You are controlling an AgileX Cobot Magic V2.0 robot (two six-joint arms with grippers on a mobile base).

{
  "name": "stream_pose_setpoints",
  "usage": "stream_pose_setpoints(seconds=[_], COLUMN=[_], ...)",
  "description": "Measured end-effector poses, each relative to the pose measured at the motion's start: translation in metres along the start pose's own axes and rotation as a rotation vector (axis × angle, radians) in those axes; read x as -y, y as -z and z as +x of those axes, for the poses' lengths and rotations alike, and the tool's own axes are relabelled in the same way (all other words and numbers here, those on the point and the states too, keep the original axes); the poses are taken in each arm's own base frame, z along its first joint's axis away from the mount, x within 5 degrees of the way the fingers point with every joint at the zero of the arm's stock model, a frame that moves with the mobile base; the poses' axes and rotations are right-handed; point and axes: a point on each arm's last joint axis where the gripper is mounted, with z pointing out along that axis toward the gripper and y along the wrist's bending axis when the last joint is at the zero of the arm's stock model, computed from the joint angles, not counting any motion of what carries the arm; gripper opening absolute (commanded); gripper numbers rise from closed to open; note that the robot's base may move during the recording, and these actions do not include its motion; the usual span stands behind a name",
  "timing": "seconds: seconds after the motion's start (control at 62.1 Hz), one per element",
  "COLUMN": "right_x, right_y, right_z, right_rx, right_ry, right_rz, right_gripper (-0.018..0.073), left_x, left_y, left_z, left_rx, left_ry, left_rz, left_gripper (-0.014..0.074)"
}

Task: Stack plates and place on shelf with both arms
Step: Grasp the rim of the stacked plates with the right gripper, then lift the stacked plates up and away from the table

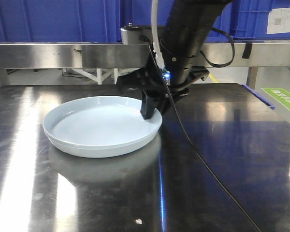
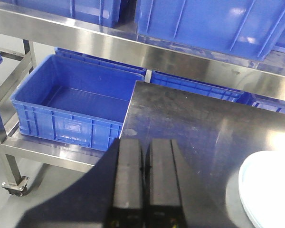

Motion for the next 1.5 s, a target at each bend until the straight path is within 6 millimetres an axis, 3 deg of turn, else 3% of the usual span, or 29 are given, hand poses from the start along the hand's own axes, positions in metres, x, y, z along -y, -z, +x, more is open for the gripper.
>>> stream_pose_setpoints(seconds=[0.258, 0.499, 0.773, 0.966, 1.224, 1.498], right_x=[-0.002, 0.005, 0.047, 0.071, 0.093, 0.094], right_y=[0.018, 0.087, 0.161, 0.196, 0.225, 0.252], right_z=[-0.014, -0.03, -0.03, -0.005, 0.058, 0.114], right_rx=[0.055, 0.204, 0.317, 0.34, 0.359, 0.45], right_ry=[-0.004, 0.019, -0.066, -0.125, -0.209, -0.278], right_rz=[-0.006, 0.013, 0.083, 0.138, 0.209, 0.247], right_gripper=[0.0048, 0.0048, 0.0048, 0.0048, 0.0048, 0.0048], left_x=[0.0, 0.0, 0.0, 0.0, 0.0, 0.0], left_y=[0.0, 0.0, 0.0, 0.0, 0.0, 0.0], left_z=[0.0, 0.0, 0.0, 0.0, 0.0, 0.0], left_rx=[0.0, 0.0, 0.0, 0.0, 0.0, 0.0], left_ry=[0.0, 0.0, 0.0, 0.0, 0.0, 0.0], left_rz=[0.0, 0.0, 0.0, 0.0, 0.0, 0.0], left_gripper=[0.009, 0.009, 0.009, 0.009, 0.009, 0.009])
